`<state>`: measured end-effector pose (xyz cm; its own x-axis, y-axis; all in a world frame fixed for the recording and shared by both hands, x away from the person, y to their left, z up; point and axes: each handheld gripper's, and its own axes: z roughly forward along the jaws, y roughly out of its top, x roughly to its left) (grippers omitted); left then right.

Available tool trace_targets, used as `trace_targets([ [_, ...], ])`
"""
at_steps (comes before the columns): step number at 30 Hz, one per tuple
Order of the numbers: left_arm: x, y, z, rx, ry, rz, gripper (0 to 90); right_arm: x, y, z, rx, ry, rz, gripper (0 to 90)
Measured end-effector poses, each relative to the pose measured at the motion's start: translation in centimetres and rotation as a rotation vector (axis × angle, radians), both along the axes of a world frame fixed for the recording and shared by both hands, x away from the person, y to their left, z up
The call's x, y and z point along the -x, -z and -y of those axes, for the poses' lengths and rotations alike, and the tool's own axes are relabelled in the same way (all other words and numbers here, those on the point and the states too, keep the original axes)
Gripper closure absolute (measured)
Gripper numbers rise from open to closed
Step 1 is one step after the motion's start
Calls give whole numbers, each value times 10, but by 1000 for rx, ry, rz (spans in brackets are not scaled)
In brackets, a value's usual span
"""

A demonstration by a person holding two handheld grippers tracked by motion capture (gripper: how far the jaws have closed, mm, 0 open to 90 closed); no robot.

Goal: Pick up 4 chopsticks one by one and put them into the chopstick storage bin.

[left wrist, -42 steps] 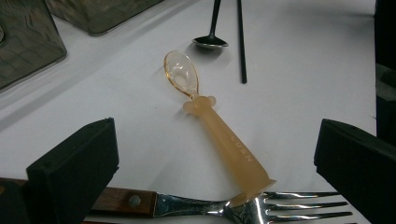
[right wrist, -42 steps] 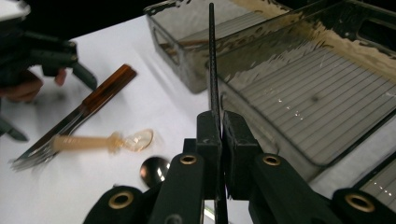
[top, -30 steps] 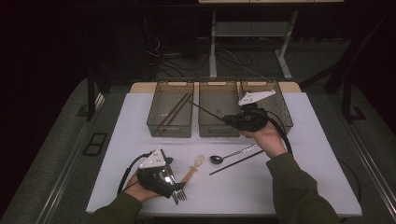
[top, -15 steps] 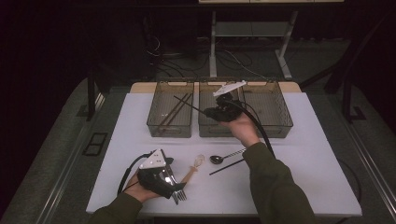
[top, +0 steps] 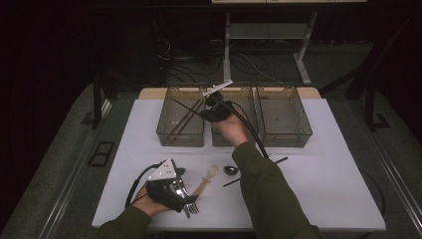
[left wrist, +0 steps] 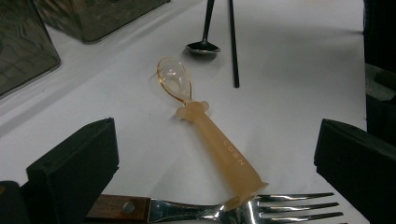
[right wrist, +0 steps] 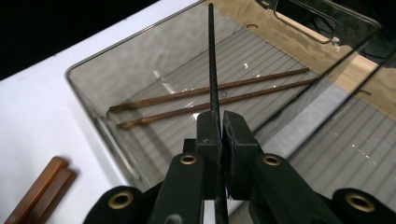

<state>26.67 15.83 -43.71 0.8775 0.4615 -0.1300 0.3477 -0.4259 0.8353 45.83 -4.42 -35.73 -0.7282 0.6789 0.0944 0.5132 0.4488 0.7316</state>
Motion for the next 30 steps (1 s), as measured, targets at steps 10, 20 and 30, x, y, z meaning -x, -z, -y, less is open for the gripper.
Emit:
trace_targets([
  [10,0,0,0,2,4,4,0,-22,8,-32,34,54,-29,858],
  [20,0,-1,-1,1,7,7,0,-25,9,-46,44,59,-6,763],
  [30,-1,-1,-1,-4,12,11,0,-15,-1,-27,-56,16,-24,543],
])
